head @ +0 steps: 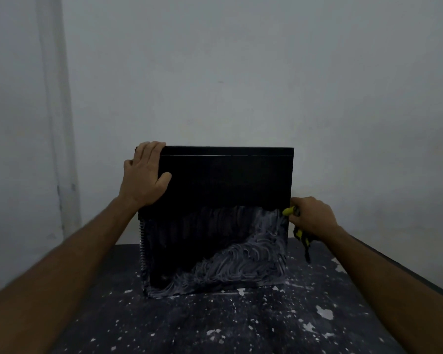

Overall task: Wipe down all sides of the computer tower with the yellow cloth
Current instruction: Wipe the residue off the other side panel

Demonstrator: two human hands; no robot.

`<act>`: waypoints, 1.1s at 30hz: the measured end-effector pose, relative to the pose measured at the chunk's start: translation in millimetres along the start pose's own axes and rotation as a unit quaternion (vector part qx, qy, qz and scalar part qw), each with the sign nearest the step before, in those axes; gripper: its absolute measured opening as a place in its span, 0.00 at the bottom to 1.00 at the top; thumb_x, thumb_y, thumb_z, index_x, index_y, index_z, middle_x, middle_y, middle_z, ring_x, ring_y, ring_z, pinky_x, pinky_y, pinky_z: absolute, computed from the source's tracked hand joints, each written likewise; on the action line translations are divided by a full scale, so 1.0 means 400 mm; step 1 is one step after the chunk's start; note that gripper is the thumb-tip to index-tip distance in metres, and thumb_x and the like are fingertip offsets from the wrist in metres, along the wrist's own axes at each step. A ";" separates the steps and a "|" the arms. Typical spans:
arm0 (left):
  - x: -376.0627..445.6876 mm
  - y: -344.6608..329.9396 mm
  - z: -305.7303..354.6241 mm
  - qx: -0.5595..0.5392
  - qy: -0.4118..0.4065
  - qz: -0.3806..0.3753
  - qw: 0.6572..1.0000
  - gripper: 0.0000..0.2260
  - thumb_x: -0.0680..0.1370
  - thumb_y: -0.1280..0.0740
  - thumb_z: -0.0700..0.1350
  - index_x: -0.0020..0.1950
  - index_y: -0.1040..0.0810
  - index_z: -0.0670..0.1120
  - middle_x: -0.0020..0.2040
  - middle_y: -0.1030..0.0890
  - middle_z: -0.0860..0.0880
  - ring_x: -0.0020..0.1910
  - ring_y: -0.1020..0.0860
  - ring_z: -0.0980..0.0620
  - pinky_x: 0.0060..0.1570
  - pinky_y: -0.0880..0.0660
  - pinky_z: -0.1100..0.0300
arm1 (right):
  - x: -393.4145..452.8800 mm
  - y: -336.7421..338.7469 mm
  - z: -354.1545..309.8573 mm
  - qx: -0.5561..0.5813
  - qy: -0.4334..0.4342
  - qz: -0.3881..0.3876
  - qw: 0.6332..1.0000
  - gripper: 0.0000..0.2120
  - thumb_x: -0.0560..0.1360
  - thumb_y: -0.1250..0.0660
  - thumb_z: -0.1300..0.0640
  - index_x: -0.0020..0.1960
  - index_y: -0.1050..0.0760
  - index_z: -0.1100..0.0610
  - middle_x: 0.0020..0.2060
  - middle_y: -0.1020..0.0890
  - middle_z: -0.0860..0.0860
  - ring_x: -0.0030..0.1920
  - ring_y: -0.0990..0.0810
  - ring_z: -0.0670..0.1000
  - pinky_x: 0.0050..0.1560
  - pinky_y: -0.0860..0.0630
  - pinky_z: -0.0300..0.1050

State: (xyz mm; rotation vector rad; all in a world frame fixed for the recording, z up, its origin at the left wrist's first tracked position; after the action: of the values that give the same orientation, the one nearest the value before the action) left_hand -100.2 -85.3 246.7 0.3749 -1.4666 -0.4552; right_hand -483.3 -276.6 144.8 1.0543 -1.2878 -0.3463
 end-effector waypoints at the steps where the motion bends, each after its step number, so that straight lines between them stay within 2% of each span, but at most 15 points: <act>1: 0.001 0.000 -0.001 0.000 0.000 0.000 1.000 0.34 0.73 0.43 0.53 0.79 0.38 0.46 0.77 0.36 0.47 0.78 0.42 0.48 0.64 0.36 0.41 | -0.001 0.009 0.014 0.009 -0.018 0.018 1.000 0.09 0.76 0.32 0.51 0.54 0.25 0.55 0.43 0.20 0.55 0.40 0.22 0.57 0.35 0.27 0.47; 3: 0.001 -0.002 -0.004 0.002 0.002 -0.001 1.000 0.34 0.73 0.43 0.54 0.79 0.38 0.46 0.77 0.35 0.48 0.78 0.42 0.48 0.64 0.36 0.41 | -0.004 0.022 0.026 0.045 -0.026 0.054 0.997 0.08 0.78 0.32 0.52 0.52 0.27 0.55 0.41 0.21 0.54 0.38 0.24 0.56 0.33 0.31 0.46; 5: 0.001 -0.003 -0.004 0.004 0.000 -0.002 1.000 0.34 0.72 0.43 0.54 0.78 0.38 0.46 0.77 0.35 0.47 0.78 0.41 0.48 0.63 0.35 0.40 | -0.006 -0.004 0.013 0.033 0.008 0.009 0.999 0.09 0.78 0.32 0.50 0.54 0.26 0.54 0.43 0.20 0.55 0.39 0.24 0.56 0.34 0.31 0.46; 7: 0.001 -0.004 -0.002 0.006 -0.002 -0.001 1.000 0.34 0.72 0.43 0.54 0.78 0.37 0.46 0.76 0.35 0.47 0.77 0.41 0.48 0.63 0.35 0.40 | -0.011 -0.020 0.024 -0.009 0.006 -0.020 1.000 0.09 0.77 0.32 0.49 0.53 0.25 0.54 0.43 0.19 0.55 0.39 0.25 0.55 0.34 0.32 0.46; 9: 0.000 -0.005 0.002 0.006 -0.001 -0.001 1.000 0.34 0.72 0.43 0.54 0.78 0.37 0.46 0.76 0.35 0.47 0.77 0.41 0.48 0.63 0.35 0.40 | -0.014 -0.001 0.034 0.006 -0.009 0.021 1.000 0.10 0.78 0.32 0.49 0.51 0.27 0.56 0.40 0.21 0.54 0.37 0.25 0.56 0.32 0.33 0.46; 10: -0.001 -0.006 0.002 0.005 0.001 0.000 1.000 0.33 0.72 0.43 0.54 0.78 0.37 0.46 0.76 0.35 0.47 0.77 0.41 0.48 0.63 0.35 0.40 | -0.017 0.005 0.021 0.020 0.003 0.036 0.999 0.10 0.79 0.33 0.49 0.51 0.27 0.56 0.40 0.22 0.54 0.37 0.24 0.57 0.32 0.32 0.47; 12: -0.002 -0.004 0.000 0.004 0.005 0.002 1.000 0.33 0.73 0.43 0.53 0.78 0.37 0.46 0.77 0.35 0.47 0.78 0.42 0.48 0.63 0.35 0.40 | -0.021 -0.016 -0.020 0.009 0.039 0.003 0.999 0.11 0.79 0.33 0.47 0.53 0.25 0.55 0.40 0.20 0.55 0.39 0.21 0.58 0.34 0.27 0.47; 14: -0.002 -0.007 -0.001 0.002 0.005 -0.002 1.000 0.33 0.73 0.43 0.53 0.78 0.37 0.46 0.77 0.35 0.48 0.78 0.42 0.48 0.63 0.35 0.40 | -0.024 -0.027 -0.019 -0.001 0.017 -0.007 1.000 0.12 0.77 0.34 0.48 0.49 0.25 0.57 0.37 0.22 0.54 0.37 0.22 0.58 0.34 0.28 0.47; 17: 0.000 -0.006 -0.001 0.001 0.006 0.001 1.000 0.32 0.73 0.43 0.53 0.78 0.37 0.46 0.77 0.35 0.48 0.78 0.42 0.48 0.63 0.35 0.40 | -0.030 -0.014 -0.009 0.051 -0.018 0.044 0.998 0.12 0.78 0.34 0.49 0.45 0.29 0.58 0.35 0.25 0.54 0.35 0.24 0.58 0.32 0.28 0.49; 20: 0.000 -0.006 -0.002 0.003 0.004 0.003 1.000 0.32 0.73 0.44 0.53 0.78 0.37 0.46 0.77 0.35 0.48 0.78 0.42 0.48 0.63 0.35 0.40 | -0.042 -0.055 -0.053 0.017 0.019 -0.027 0.999 0.13 0.78 0.34 0.47 0.46 0.28 0.56 0.34 0.26 0.52 0.35 0.24 0.56 0.32 0.29 0.47; 22: 0.001 -0.008 0.000 0.003 0.003 0.003 1.000 0.32 0.73 0.43 0.53 0.78 0.38 0.46 0.77 0.36 0.48 0.78 0.42 0.48 0.64 0.36 0.40 | -0.040 -0.048 -0.037 0.041 -0.018 -0.002 0.999 0.13 0.76 0.33 0.48 0.43 0.29 0.57 0.33 0.28 0.51 0.35 0.25 0.57 0.30 0.34 0.46; 24: -0.001 -0.006 0.001 0.000 0.005 0.006 1.000 0.32 0.73 0.43 0.52 0.78 0.38 0.46 0.77 0.35 0.48 0.78 0.42 0.48 0.64 0.36 0.40 | -0.042 -0.031 -0.035 0.076 -0.036 0.045 0.995 0.12 0.77 0.32 0.50 0.46 0.29 0.58 0.34 0.27 0.51 0.34 0.27 0.56 0.30 0.36 0.46; 27: -0.002 -0.003 0.000 -0.002 0.004 0.012 1.000 0.32 0.73 0.43 0.52 0.78 0.37 0.46 0.77 0.35 0.48 0.78 0.41 0.49 0.63 0.36 0.41 | -0.042 -0.057 -0.081 0.026 0.015 -0.009 1.000 0.12 0.77 0.33 0.48 0.48 0.26 0.57 0.34 0.27 0.51 0.35 0.26 0.55 0.31 0.34 0.46; 31: -0.002 -0.006 0.001 -0.003 0.005 0.009 1.000 0.33 0.73 0.43 0.52 0.78 0.38 0.46 0.77 0.35 0.48 0.78 0.42 0.49 0.64 0.36 0.42 | -0.043 -0.039 -0.073 0.066 -0.015 0.035 0.997 0.12 0.77 0.33 0.50 0.45 0.30 0.57 0.34 0.27 0.52 0.34 0.26 0.56 0.30 0.34 0.46; 33: -0.001 -0.006 -0.001 -0.001 0.005 0.008 1.000 0.33 0.73 0.43 0.53 0.78 0.38 0.46 0.77 0.36 0.48 0.78 0.42 0.49 0.64 0.36 0.42 | -0.048 -0.061 -0.106 0.041 0.025 -0.003 0.999 0.11 0.78 0.34 0.49 0.46 0.32 0.55 0.35 0.26 0.52 0.35 0.24 0.57 0.31 0.29 0.49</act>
State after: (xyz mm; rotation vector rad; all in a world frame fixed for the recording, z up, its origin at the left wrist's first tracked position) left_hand -100.1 -87.4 245.1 0.3631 -1.4589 -0.4413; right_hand -443.2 -256.2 117.4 1.1307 -1.2624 -0.2721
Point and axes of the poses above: each hand's wrist, its own x-axis towards the middle knuckle, its own y-axis out of the back of the hand, z = x × y, the point moved 10 cm from there along x, towards the middle knuckle
